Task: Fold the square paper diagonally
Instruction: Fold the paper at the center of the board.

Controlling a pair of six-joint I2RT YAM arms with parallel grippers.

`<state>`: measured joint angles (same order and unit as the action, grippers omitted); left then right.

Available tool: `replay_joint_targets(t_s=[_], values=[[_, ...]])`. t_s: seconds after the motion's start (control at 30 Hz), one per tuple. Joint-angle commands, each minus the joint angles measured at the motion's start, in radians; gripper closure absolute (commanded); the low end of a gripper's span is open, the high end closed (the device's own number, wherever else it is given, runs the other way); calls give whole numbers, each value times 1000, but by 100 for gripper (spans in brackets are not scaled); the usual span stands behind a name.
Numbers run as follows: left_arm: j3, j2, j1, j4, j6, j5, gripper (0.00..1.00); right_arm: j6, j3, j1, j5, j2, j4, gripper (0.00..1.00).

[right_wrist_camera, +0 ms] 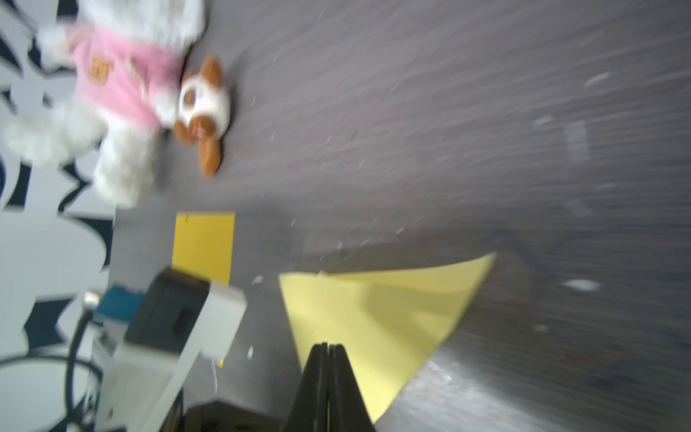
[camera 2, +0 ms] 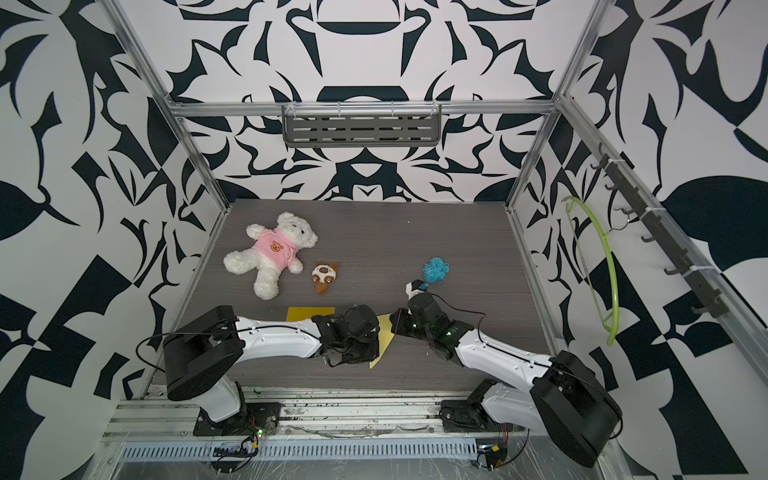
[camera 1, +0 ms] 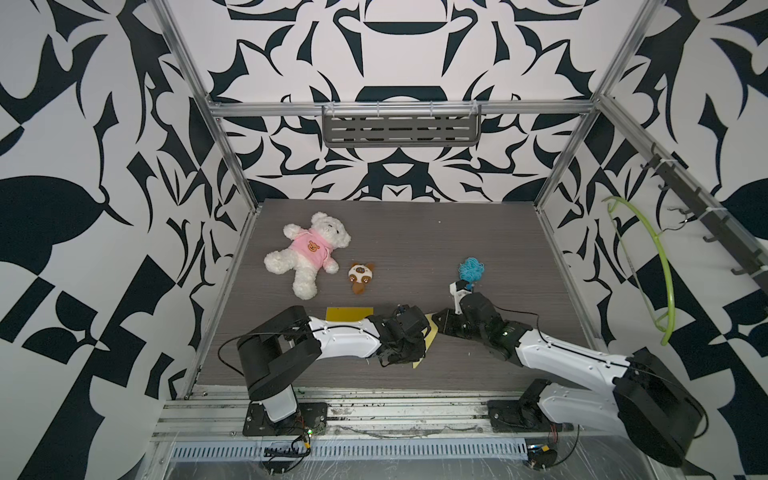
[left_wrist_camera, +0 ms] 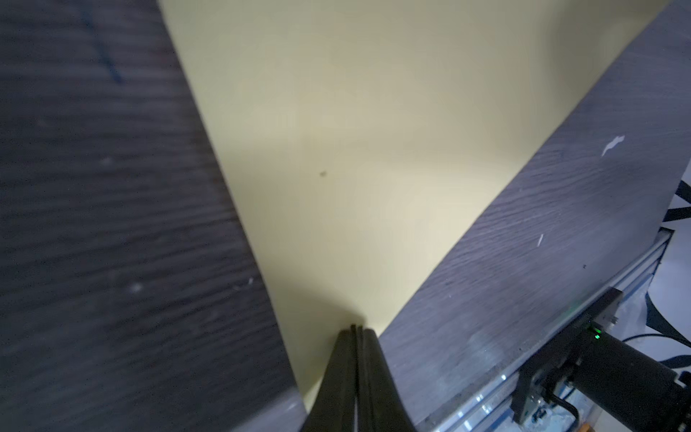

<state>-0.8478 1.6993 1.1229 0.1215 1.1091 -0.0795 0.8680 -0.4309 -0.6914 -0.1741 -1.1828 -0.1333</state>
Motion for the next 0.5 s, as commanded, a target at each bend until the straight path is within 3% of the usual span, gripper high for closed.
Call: replay_joint_targets(t_s=[0.0, 0.47], values=[[14, 48, 12, 102, -14, -3, 93, -2, 15, -2, -164, -9, -77, 93], [-1, 55, 11, 113, -15, -5, 93, 8, 100, -43, -226, -101, -132, 93]])
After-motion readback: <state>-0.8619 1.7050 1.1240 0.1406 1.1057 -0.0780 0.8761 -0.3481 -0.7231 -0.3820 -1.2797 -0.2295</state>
